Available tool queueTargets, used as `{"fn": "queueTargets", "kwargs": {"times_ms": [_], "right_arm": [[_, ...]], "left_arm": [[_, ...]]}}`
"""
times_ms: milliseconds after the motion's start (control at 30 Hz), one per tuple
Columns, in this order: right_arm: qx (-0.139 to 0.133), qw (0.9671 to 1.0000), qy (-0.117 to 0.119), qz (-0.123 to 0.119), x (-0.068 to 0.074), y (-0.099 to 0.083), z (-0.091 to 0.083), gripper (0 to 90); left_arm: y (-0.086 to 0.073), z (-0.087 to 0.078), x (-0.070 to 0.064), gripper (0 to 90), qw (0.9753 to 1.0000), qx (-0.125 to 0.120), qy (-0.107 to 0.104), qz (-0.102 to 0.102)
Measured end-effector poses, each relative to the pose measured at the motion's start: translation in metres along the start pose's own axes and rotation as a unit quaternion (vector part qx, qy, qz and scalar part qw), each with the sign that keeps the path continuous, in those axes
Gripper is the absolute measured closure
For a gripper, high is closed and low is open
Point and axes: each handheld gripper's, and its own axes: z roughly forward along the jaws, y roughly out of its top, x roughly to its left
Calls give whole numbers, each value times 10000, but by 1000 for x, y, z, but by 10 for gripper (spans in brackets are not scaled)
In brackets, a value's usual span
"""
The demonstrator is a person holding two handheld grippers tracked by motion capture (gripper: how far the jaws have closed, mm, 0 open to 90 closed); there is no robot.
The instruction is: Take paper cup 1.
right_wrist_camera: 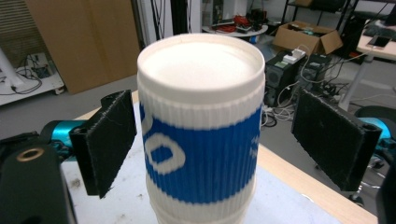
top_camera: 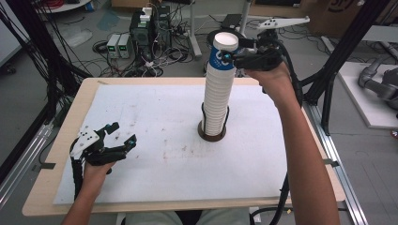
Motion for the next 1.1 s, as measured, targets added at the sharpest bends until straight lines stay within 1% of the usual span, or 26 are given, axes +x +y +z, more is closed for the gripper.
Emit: {"fn": "queueTargets", "kwargs": {"times_ms": [33, 167, 200, 233, 300, 333, 500, 567, 600, 667, 700, 733, 767, 833, 867, 900, 933, 967, 1000, 1033, 1067, 1100], "right_arm": [[37, 10000, 36, -1, 0, 3, 4, 144], [75, 9999, 67, -22, 0, 5, 8, 145], [100, 9999, 117, -58, -1, 6, 11, 189], [100, 9999, 117, -58, -1, 6, 11, 189], [92, 9996, 247, -76, -2, 6, 11, 263], [71, 9995, 285, -93, -1, 7, 11, 270], [64, 9995, 291, -115, -1, 10, 9, 284], [-25, 9995, 290, -90, -1, 12, 6, 287], [-157, 9995, 281, -46, -1, 16, 2, 288], [-208, 9993, 306, -27, -1, 17, 0, 288], [-262, 9992, 308, -26, -1, 19, -2, 287], [-390, 9988, 281, -23, -1, 23, -6, 287], [-390, 9988, 281, -23, -1, 23, -6, 287], [-548, 9982, 256, -42, 0, 27, -12, 287], [-712, 9971, 252, -43, 1, 31, -17, 287], [-809, 9965, 222, -61, 2, 33, -20, 287], [-809, 9965, 222, -61, 2, 33, -20, 287], [-885, 9958, 201, -75, 2, 35, -24, 287], [-1084, 9939, 194, -56, 3, 37, -30, 286], [-1143, 9933, 186, -47, 3, 38, -34, 287], [-1143, 9933, 186, -47, 3, 38, -34, 287], [-1231, 9922, 161, -49, 3, 40, -40, 287]], "left_arm": [[0, 0, 0, 128, 10000, 2, 13, -7], [-1, 0, 1, 130, 10000, 45, 43, -19], [-1, 0, 1, 130, 10000, 65, 54, -23], [-1, 0, 1, 130, 10000, 65, 54, -23], [-1, 0, 1, 130, 10000, 63, 61, -28], [-1, 0, 1, 131, 10000, 63, 60, -20], [-1, 1, 1, 132, 10000, 68, 56, -23], [-1, 1, 1, 133, 10000, 75, 48, -34], [-1, 1, 1, 133, 9999, 82, 49, -32], [-1, 2, 1, 133, 10000, 77, 36, -20], [-1, 2, 1, 133, 10000, 86, 28, -15], [-1, 2, 1, 133, 10000, 84, 30, -13], [-1, 2, 1, 133, 10000, 82, 29, -11], [-1, 2, 0, 133, 10000, 84, 41, -14], [-1, 2, 0, 133, 10000, 58, 39, -30], [-1, 2, 0, 133, 10000, 57, 49, -25], [0, 1, 0, 133, 10000, 60, 50, -12], [0, 1, 0, 133, 10000, 56, 46, -9], [0, 1, 1, 133, 10000, 52, 48, -3], [0, 0, 1, 133, 10000, 47, 49, -5], [0, 0, 1, 133, 10000, 45, 47, -7], [0, 0, 0, 133, 10000, 44, 49, -17]]}}
